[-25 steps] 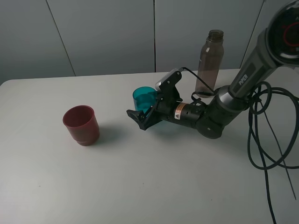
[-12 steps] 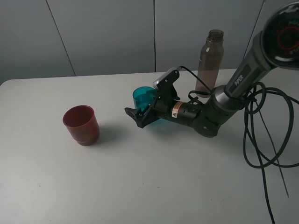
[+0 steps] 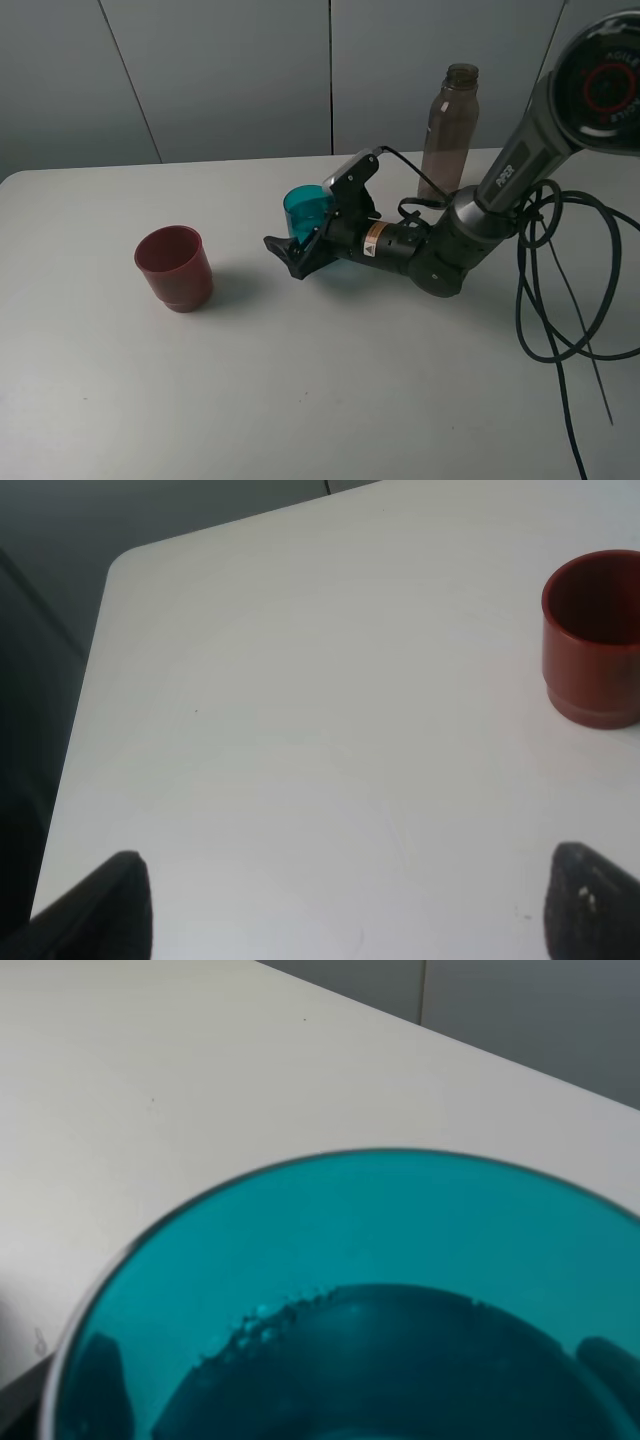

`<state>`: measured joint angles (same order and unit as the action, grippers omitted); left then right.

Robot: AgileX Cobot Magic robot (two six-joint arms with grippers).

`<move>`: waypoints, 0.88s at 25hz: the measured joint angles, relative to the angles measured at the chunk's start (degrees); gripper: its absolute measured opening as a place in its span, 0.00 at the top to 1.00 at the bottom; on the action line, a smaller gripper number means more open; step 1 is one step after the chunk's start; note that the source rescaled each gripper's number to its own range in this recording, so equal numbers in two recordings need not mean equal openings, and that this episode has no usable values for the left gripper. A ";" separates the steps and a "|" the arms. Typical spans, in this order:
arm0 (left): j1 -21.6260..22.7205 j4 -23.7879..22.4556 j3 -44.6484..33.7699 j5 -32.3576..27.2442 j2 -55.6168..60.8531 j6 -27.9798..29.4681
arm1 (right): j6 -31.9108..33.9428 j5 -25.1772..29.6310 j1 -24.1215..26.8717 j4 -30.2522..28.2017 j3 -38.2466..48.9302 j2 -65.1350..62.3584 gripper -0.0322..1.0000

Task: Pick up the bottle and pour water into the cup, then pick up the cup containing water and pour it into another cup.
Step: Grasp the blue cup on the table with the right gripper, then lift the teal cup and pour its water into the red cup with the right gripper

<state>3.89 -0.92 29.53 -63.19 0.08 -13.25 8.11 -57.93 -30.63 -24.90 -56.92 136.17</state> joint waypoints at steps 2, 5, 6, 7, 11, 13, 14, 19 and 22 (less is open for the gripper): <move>0.00 0.00 0.00 0.00 0.00 0.00 | 0.00 0.00 0.00 0.00 0.00 0.00 0.49; 0.00 0.00 0.00 0.00 0.00 0.10 | 0.00 0.00 0.00 0.21 0.00 0.00 0.94; 0.00 0.00 0.00 0.00 0.00 0.10 | 0.00 0.00 0.00 0.09 0.00 0.00 0.94; 0.00 0.00 0.00 0.00 0.00 0.10 | 0.00 0.00 0.00 0.09 0.00 0.00 0.94; 0.00 0.00 0.00 0.00 0.00 0.10 | 0.00 0.00 0.00 0.09 0.00 0.00 0.94; 0.00 0.00 0.00 0.00 0.00 0.00 | 0.00 0.43 0.00 0.09 0.00 -0.23 0.94; 0.00 0.00 0.00 0.00 0.00 0.00 | 0.00 1.04 0.00 0.09 0.00 -0.48 0.94; 0.00 0.00 0.00 0.00 0.00 0.00 | 0.00 4.75 0.00 0.09 0.00 -4.38 0.94; 0.00 0.00 0.00 0.00 0.00 0.00 | 0.00 6.25 0.00 0.09 0.00 -7.18 0.94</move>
<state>3.89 -0.92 29.53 -63.19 0.08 -13.26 8.11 -51.68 -30.63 -24.81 -56.92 128.99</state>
